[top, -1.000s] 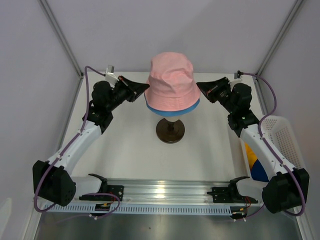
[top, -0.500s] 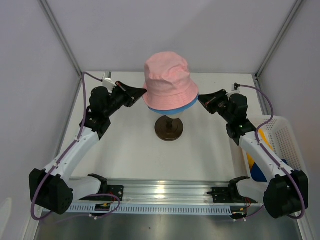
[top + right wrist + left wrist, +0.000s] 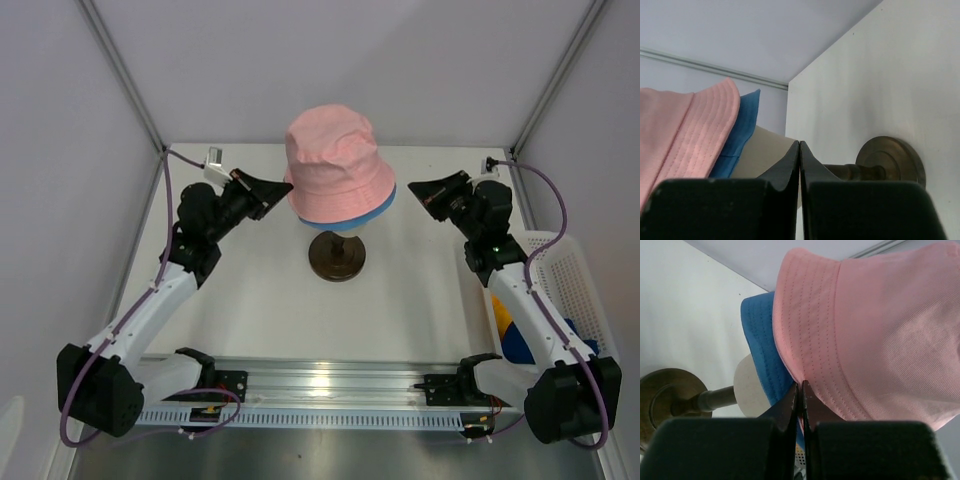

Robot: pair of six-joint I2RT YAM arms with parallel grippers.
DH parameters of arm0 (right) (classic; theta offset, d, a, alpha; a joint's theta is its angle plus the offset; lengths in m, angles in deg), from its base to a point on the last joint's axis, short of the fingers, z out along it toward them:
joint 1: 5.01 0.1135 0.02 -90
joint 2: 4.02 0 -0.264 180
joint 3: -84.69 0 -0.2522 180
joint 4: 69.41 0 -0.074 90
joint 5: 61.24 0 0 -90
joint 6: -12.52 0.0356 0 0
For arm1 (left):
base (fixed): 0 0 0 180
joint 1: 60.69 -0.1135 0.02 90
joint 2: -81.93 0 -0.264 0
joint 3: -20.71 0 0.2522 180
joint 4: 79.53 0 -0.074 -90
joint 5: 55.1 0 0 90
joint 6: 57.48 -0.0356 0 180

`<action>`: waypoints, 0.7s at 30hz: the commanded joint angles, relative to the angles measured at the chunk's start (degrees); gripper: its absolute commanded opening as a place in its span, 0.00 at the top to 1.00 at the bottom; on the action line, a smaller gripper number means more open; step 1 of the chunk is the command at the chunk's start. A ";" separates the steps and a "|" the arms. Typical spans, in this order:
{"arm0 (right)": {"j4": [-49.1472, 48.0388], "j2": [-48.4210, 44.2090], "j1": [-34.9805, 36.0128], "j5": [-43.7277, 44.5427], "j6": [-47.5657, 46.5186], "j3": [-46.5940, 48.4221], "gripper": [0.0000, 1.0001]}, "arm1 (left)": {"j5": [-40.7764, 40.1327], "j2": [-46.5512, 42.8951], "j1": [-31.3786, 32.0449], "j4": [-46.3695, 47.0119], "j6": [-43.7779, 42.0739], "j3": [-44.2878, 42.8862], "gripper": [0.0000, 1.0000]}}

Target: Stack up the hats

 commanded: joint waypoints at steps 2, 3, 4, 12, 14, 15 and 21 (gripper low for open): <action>1.76 -0.95 -0.28 -0.16 -5.73 5.04 0.92 | -0.35 -1.91 0.62 -8.90 -4.95 3.09 0.89; 3.59 -0.86 -0.28 0.18 -6.53 5.57 0.86 | -1.31 -2.52 0.44 -10.22 -7.48 2.56 0.78; 4.92 -1.04 -0.45 0.71 -7.84 7.05 0.73 | -2.45 -3.05 -0.25 -14.58 -8.98 1.86 0.72; 27.47 -3.84 -10.99 9.13 -21.37 17.70 0.14 | -11.51 -9.81 -6.41 -27.27 -19.53 -6.31 0.06; 31.36 -7.25 -13.46 18.84 -22.44 17.00 0.01 | -12.57 -11.05 -6.50 -28.60 -21.30 -6.58 0.01; 35.73 -8.41 -14.51 22.74 -22.62 16.48 0.01 | -13.09 -12.18 -6.59 -29.73 -23.04 -6.84 0.00; 51.47 -16.23 -18.82 39.82 -21.04 10.68 0.01 | -11.61 -14.57 -6.68 -35.53 -28.06 -9.13 0.00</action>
